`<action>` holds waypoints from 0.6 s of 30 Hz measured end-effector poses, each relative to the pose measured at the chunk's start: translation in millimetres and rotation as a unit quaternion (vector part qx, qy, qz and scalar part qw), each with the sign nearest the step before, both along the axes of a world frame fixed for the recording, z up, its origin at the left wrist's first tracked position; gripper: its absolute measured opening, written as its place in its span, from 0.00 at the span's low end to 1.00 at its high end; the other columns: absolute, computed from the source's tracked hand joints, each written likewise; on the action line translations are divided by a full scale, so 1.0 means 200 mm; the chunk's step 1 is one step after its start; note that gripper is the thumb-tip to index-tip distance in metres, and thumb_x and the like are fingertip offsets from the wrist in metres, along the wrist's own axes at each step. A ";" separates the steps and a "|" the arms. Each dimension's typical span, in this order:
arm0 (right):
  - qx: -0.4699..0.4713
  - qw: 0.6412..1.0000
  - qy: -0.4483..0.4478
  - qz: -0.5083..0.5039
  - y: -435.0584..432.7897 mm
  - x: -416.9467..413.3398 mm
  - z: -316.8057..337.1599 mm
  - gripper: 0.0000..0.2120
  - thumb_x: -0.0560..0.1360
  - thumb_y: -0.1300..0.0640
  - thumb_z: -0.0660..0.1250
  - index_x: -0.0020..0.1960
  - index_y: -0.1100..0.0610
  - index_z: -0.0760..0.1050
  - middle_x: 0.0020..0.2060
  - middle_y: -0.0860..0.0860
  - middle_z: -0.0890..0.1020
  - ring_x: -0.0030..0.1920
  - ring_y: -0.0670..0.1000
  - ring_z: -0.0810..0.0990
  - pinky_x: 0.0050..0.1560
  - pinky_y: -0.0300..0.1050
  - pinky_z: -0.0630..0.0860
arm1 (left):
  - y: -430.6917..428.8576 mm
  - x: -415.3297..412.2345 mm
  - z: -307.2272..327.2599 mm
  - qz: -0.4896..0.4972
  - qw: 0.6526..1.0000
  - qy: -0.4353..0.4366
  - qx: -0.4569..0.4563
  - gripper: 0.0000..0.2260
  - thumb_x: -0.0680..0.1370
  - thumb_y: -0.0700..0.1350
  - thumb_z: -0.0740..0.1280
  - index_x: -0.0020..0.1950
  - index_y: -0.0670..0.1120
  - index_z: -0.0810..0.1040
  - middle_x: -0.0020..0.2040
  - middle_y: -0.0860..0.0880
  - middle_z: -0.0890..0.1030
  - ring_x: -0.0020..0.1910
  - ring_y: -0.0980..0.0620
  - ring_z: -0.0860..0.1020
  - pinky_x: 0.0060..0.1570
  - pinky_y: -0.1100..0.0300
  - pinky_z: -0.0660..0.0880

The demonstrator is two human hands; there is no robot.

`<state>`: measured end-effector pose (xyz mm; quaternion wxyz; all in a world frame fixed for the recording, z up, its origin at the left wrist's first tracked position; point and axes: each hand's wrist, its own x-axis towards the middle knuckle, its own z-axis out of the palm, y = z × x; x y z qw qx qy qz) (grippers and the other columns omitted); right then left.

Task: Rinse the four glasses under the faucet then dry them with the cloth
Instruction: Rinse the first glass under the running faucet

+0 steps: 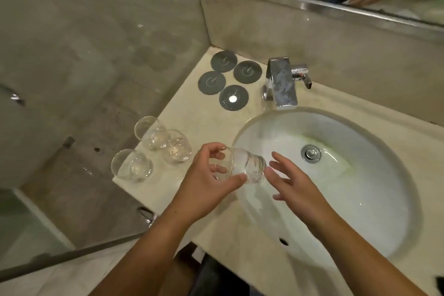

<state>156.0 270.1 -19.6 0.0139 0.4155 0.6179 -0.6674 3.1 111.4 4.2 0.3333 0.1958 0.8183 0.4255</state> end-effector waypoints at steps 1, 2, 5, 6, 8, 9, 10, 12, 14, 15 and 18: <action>-0.035 0.999 0.010 -0.034 0.03 0.00 -0.04 0.40 0.68 0.30 0.69 0.78 0.39 0.69 0.68 0.41 0.81 0.60 0.43 0.84 0.60 0.51 0.83 | 0.06 0.00 -0.03 -0.013 1.000 -0.009 0.009 0.29 0.71 0.53 0.83 0.66 0.64 0.72 0.62 0.60 0.76 0.52 0.63 0.80 0.53 0.63 0.79; -0.069 0.995 0.024 -0.062 0.07 0.00 -0.08 0.38 0.69 0.31 0.69 0.77 0.41 0.71 0.64 0.43 0.84 0.58 0.45 0.85 0.57 0.51 0.84 | 0.13 0.00 -0.06 -0.027 0.999 -0.013 0.016 0.29 0.70 0.54 0.83 0.65 0.64 0.72 0.62 0.61 0.77 0.52 0.63 0.81 0.54 0.62 0.79; -0.157 0.976 0.082 -0.124 0.15 -0.03 -0.23 0.24 0.78 0.39 0.67 0.70 0.48 0.78 0.58 0.49 0.87 0.51 0.53 0.87 0.47 0.51 0.81 | 0.30 -0.01 -0.18 -0.071 0.997 -0.015 0.027 0.30 0.68 0.56 0.82 0.65 0.65 0.72 0.62 0.60 0.77 0.53 0.61 0.81 0.56 0.56 0.82; -0.171 0.970 0.099 -0.142 0.18 -0.04 -0.28 0.22 0.78 0.40 0.68 0.68 0.50 0.80 0.56 0.52 0.87 0.49 0.54 0.86 0.44 0.50 0.79 | 0.36 -0.02 -0.22 -0.088 0.996 -0.016 0.028 0.29 0.69 0.55 0.82 0.65 0.64 0.72 0.62 0.59 0.77 0.53 0.60 0.82 0.56 0.55 0.83; -0.175 0.959 0.129 -0.181 0.23 -0.06 -0.36 0.24 0.74 0.40 0.70 0.64 0.53 0.82 0.50 0.54 0.86 0.42 0.54 0.84 0.39 0.47 0.77 | 0.46 -0.03 -0.29 -0.120 0.992 -0.007 0.031 0.27 0.73 0.52 0.82 0.65 0.62 0.71 0.63 0.58 0.76 0.53 0.59 0.82 0.54 0.56 0.83; -0.169 0.955 0.145 -0.198 0.25 -0.07 -0.39 0.25 0.73 0.40 0.71 0.63 0.55 0.82 0.48 0.55 0.84 0.39 0.53 0.82 0.37 0.46 0.77 | 0.50 -0.04 -0.32 -0.134 0.990 0.001 0.033 0.27 0.74 0.52 0.82 0.66 0.61 0.71 0.63 0.57 0.76 0.53 0.58 0.83 0.53 0.58 0.83; -0.162 0.951 0.156 -0.212 0.28 -0.07 -0.43 0.26 0.73 0.41 0.72 0.63 0.56 0.81 0.46 0.54 0.82 0.36 0.52 0.80 0.35 0.45 0.76 | 0.54 -0.05 -0.34 -0.150 0.988 0.007 0.034 0.28 0.74 0.53 0.81 0.68 0.60 0.70 0.63 0.57 0.75 0.53 0.58 0.83 0.51 0.60 0.82; -0.138 0.949 0.167 -0.229 0.34 -0.08 -0.48 0.27 0.72 0.39 0.73 0.62 0.57 0.81 0.43 0.55 0.80 0.33 0.50 0.77 0.33 0.44 0.75 | 0.60 -0.07 -0.38 -0.195 0.980 0.021 0.033 0.32 0.75 0.54 0.80 0.74 0.60 0.67 0.64 0.58 0.74 0.53 0.59 0.83 0.50 0.63 0.81; -0.108 0.952 0.169 -0.231 0.38 -0.08 -0.51 0.24 0.76 0.38 0.72 0.60 0.57 0.81 0.39 0.54 0.80 0.31 0.49 0.75 0.33 0.44 0.73 | 0.65 -0.08 -0.40 -0.243 0.969 0.033 0.029 0.35 0.74 0.54 0.81 0.76 0.60 0.67 0.64 0.59 0.74 0.52 0.59 0.84 0.52 0.64 0.81; -0.097 0.953 0.171 -0.229 0.40 -0.08 -0.52 0.23 0.78 0.39 0.71 0.59 0.57 0.81 0.37 0.53 0.80 0.30 0.49 0.75 0.33 0.44 0.71 | 0.68 -0.09 -0.41 -0.257 0.965 0.044 0.028 0.34 0.73 0.54 0.81 0.75 0.60 0.68 0.64 0.57 0.75 0.52 0.58 0.84 0.53 0.62 0.81; -0.072 0.963 0.153 -0.208 0.43 -0.10 -0.54 0.23 0.79 0.35 0.68 0.56 0.55 0.80 0.41 0.53 0.80 0.28 0.49 0.74 0.31 0.44 0.70 | 0.73 -0.10 -0.45 -0.257 0.963 0.066 0.051 0.30 0.72 0.51 0.83 0.70 0.57 0.73 0.61 0.50 0.80 0.58 0.49 0.84 0.58 0.52 0.83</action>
